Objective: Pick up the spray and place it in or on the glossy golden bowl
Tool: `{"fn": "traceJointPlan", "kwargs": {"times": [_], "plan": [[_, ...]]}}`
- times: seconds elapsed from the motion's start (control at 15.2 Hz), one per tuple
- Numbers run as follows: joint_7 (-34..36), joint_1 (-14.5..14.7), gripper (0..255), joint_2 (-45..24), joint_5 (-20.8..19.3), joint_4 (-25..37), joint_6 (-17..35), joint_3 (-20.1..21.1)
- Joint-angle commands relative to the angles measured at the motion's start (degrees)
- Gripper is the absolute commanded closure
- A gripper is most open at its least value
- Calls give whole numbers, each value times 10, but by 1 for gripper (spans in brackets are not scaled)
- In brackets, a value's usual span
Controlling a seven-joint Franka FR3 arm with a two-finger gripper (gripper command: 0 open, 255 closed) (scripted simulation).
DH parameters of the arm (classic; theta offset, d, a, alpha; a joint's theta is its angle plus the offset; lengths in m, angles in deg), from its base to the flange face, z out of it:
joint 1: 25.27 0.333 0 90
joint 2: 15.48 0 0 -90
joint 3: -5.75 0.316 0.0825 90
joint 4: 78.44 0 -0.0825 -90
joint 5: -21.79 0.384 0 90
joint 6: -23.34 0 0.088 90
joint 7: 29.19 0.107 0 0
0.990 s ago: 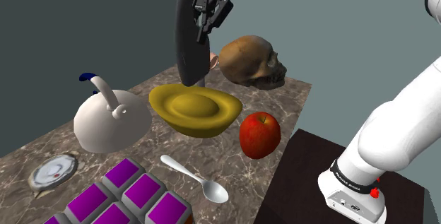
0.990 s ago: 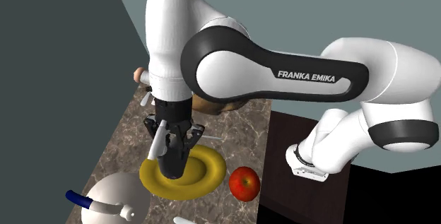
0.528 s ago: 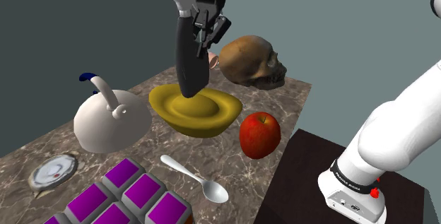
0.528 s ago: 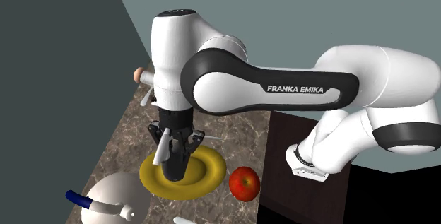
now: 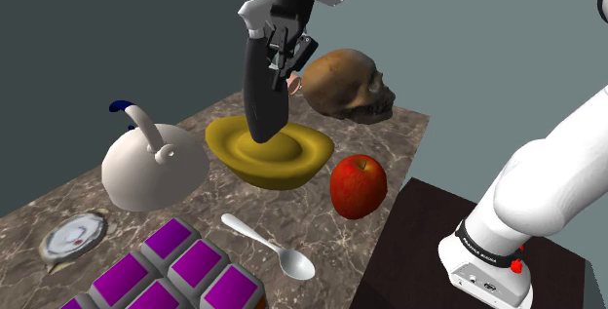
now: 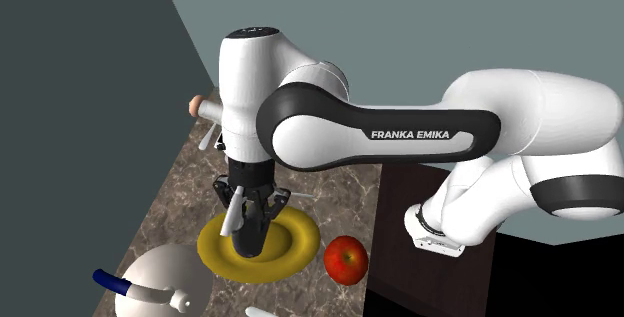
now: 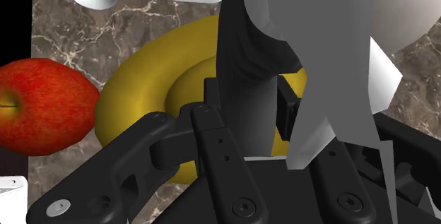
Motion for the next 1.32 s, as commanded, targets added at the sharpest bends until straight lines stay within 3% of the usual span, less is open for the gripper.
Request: {"fn": "traceJointPlan", "kwargs": {"times": [0.0,0.07,0.13,0.46,0.73,1.25], "plan": [[0,0,255,0,0,0,0,0],[0,0,255,0,0,0,0,0],[0,0,0,0,0,0,0,0],[0,0,0,0,0,0,0,0],[8,-13,0,-13,-7,75,-69,-21],[8,-13,0,-13,-7,75,-69,-21]]}}
